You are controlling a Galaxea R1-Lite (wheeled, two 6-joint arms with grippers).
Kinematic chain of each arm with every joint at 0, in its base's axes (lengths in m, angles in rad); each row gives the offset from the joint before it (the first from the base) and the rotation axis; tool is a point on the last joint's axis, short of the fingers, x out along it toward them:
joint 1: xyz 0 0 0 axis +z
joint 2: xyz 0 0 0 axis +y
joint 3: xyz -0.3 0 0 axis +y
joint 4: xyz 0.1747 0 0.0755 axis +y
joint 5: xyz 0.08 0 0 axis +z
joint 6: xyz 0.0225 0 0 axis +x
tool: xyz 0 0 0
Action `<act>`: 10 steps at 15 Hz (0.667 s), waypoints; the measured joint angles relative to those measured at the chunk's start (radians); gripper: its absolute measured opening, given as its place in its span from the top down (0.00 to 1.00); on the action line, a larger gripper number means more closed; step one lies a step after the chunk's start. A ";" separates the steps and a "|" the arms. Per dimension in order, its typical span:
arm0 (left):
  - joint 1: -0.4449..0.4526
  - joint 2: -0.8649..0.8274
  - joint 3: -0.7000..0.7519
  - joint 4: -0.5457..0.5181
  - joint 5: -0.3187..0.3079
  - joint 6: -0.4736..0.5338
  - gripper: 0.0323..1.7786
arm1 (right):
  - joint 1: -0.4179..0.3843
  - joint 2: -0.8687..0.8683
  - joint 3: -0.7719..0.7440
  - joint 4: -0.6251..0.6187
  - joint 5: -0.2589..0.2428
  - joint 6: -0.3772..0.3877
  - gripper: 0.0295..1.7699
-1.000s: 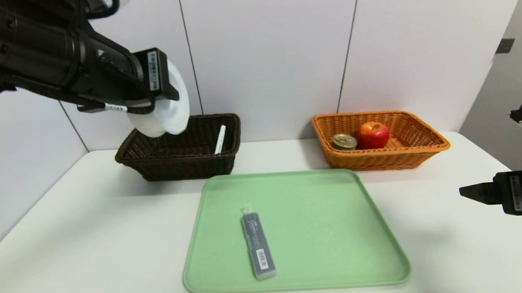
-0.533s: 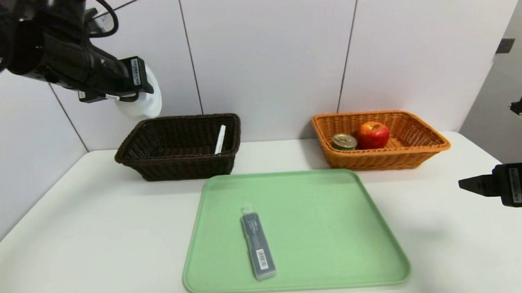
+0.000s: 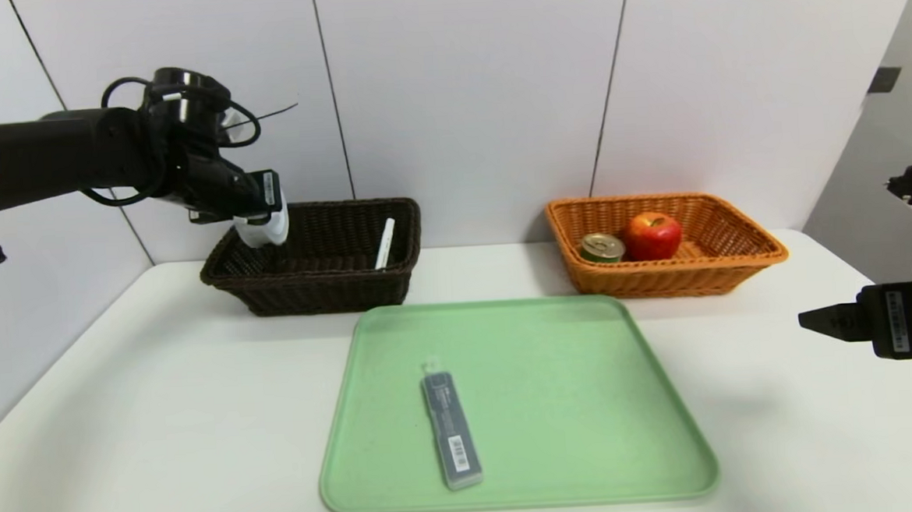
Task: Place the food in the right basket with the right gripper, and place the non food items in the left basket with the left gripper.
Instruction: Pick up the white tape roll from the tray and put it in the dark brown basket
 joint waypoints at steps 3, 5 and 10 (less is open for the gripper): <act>0.001 0.045 0.000 -0.001 -0.003 0.001 0.68 | 0.000 0.002 0.000 0.000 -0.001 -0.001 0.04; 0.004 0.065 0.000 -0.002 -0.002 0.001 0.68 | 0.000 0.003 -0.002 0.000 -0.001 -0.004 0.04; 0.003 0.104 0.000 -0.002 -0.001 0.007 0.68 | 0.000 0.007 -0.003 -0.001 -0.001 -0.005 0.04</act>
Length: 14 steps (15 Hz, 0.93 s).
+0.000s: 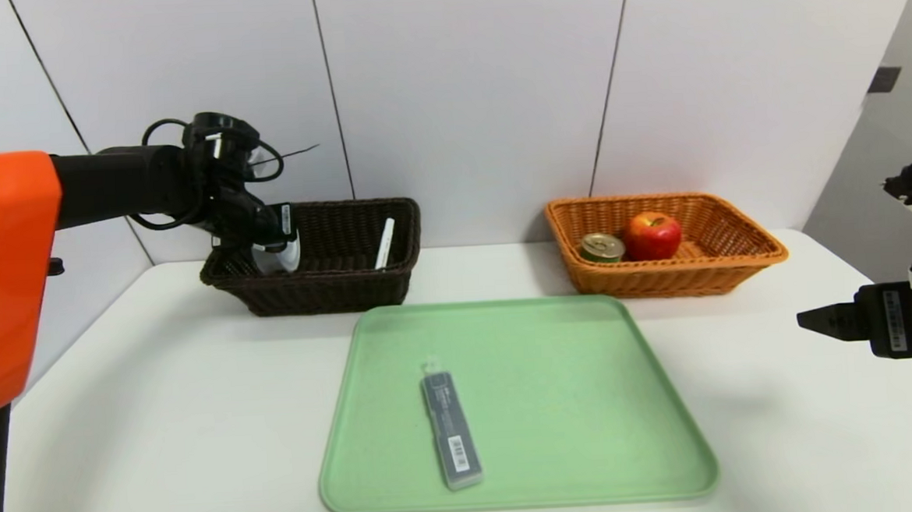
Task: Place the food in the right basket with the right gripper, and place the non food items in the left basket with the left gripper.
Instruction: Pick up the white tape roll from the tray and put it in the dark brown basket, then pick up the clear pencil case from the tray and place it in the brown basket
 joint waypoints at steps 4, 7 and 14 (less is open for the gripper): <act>-0.002 0.014 0.000 -0.002 0.002 0.017 0.55 | 0.000 0.010 -0.001 0.000 0.000 0.000 0.04; -0.003 0.011 -0.004 -0.011 0.001 0.016 0.39 | 0.001 0.017 -0.001 -0.001 0.000 0.000 0.04; -0.118 -0.206 -0.012 0.129 0.051 -0.046 0.18 | 0.001 0.044 0.005 -0.002 0.000 0.003 0.04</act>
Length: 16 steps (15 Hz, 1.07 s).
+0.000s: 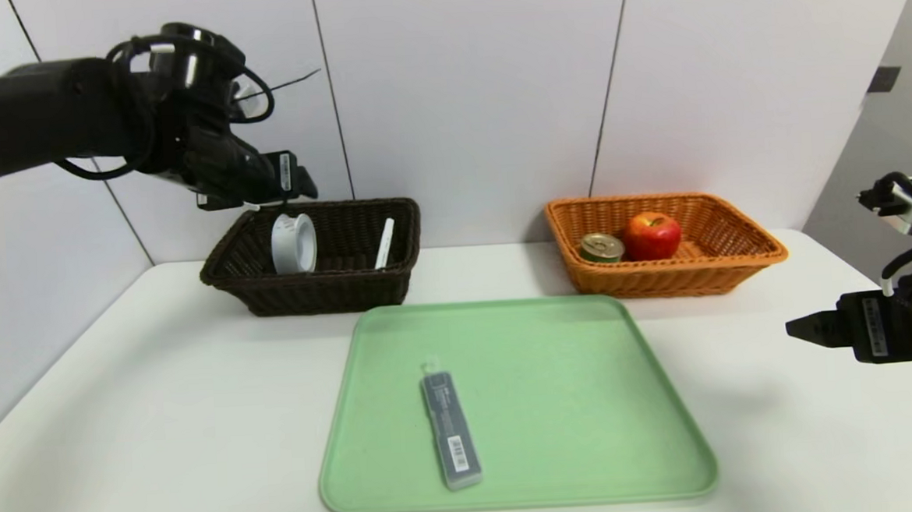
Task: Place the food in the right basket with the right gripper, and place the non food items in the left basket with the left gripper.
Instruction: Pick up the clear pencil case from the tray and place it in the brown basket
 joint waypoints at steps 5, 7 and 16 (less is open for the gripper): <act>-0.263 -0.161 0.001 0.259 0.062 -0.247 0.12 | 0.000 0.026 0.007 -0.060 -0.001 0.000 0.04; -0.377 -0.191 0.002 0.340 0.067 -0.371 0.10 | 0.000 0.033 0.014 -0.071 -0.002 0.003 0.04; -0.577 -0.113 0.003 0.480 0.069 -0.606 0.06 | -0.001 0.037 0.064 -0.141 0.003 0.041 0.04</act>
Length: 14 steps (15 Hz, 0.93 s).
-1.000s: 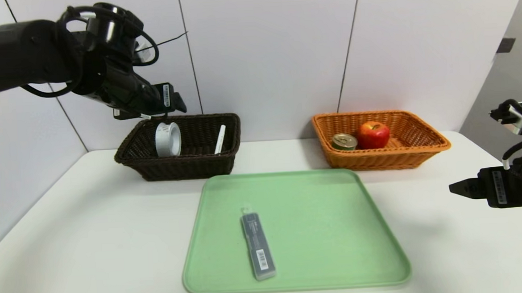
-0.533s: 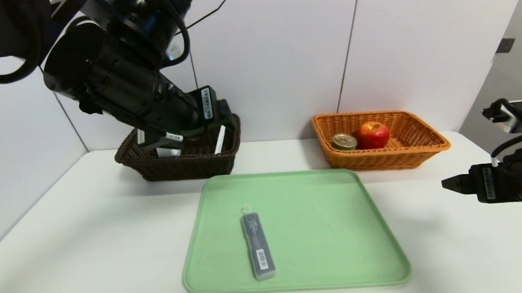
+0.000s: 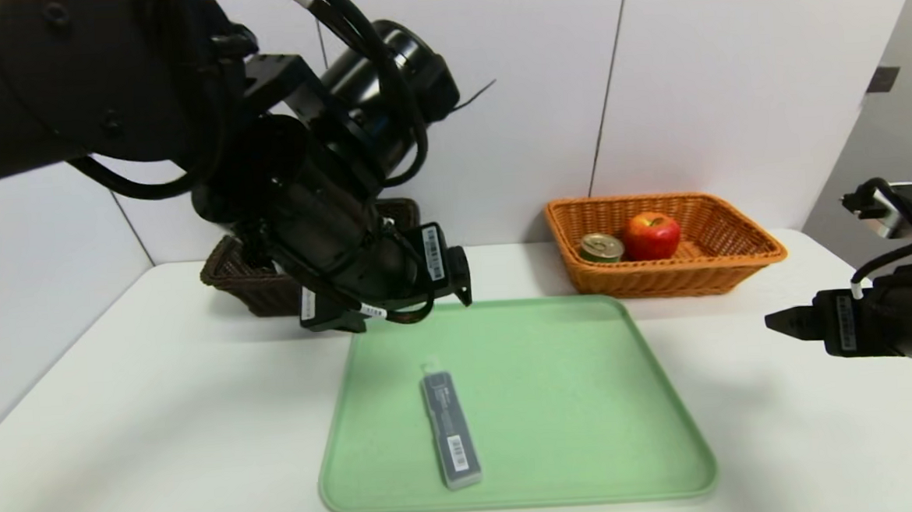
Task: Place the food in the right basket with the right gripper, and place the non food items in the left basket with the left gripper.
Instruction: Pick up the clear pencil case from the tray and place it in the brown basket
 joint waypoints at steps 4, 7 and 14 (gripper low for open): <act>-0.029 0.077 0.000 0.031 0.000 0.028 0.05 | 0.000 -0.001 0.029 -0.027 0.005 0.058 0.04; -0.031 0.140 0.000 0.047 -0.003 0.074 0.05 | 0.000 -0.004 0.029 -0.027 0.010 0.065 0.04; -0.031 0.258 -0.006 0.047 -0.003 0.081 0.05 | 0.010 0.006 0.024 -0.029 0.035 0.068 0.04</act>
